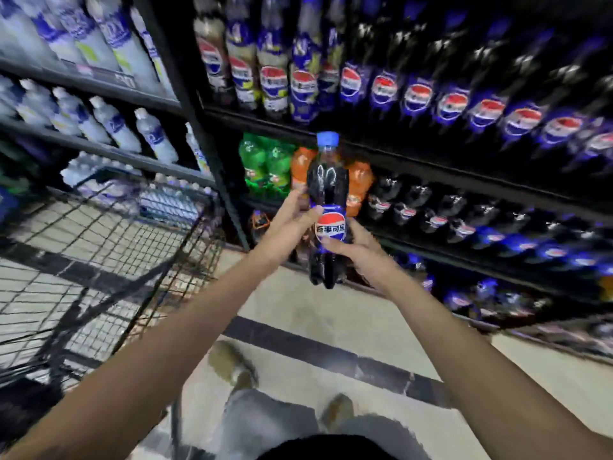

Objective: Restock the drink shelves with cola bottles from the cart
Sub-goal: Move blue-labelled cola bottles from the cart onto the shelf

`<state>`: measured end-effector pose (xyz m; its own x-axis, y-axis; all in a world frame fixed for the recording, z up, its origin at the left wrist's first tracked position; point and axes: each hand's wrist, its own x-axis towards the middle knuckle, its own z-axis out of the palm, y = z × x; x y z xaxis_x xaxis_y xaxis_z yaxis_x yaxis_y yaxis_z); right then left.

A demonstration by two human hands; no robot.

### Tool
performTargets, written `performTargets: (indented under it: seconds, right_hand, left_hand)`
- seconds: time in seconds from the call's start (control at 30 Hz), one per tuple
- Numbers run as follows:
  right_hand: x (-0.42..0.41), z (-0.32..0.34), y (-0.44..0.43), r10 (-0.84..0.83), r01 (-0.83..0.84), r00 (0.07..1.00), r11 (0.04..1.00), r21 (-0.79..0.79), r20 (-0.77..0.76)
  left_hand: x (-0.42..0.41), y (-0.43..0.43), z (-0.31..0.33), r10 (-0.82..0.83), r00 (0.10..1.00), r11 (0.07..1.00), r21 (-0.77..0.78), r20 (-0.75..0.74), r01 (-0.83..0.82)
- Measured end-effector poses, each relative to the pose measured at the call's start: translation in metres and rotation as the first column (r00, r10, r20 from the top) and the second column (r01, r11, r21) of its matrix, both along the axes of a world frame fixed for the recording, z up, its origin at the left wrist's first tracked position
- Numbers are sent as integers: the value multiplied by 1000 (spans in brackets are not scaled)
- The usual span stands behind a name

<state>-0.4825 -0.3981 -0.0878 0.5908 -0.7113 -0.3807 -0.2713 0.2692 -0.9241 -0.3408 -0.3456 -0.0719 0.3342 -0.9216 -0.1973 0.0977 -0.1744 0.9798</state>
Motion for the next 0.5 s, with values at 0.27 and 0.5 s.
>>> performTargets:
  seconds: [0.27,0.5]
  right_hand:
    - [-179,32,-51,-312,317,947,946,-63,78]
    - [-291,51,-89,-507,520,851,850,-86,137]
  left_hand:
    - [-159,-60,11,-394,917,917,85,51,389]
    - [-269,-123,7,-656,722,746,41,220,665]
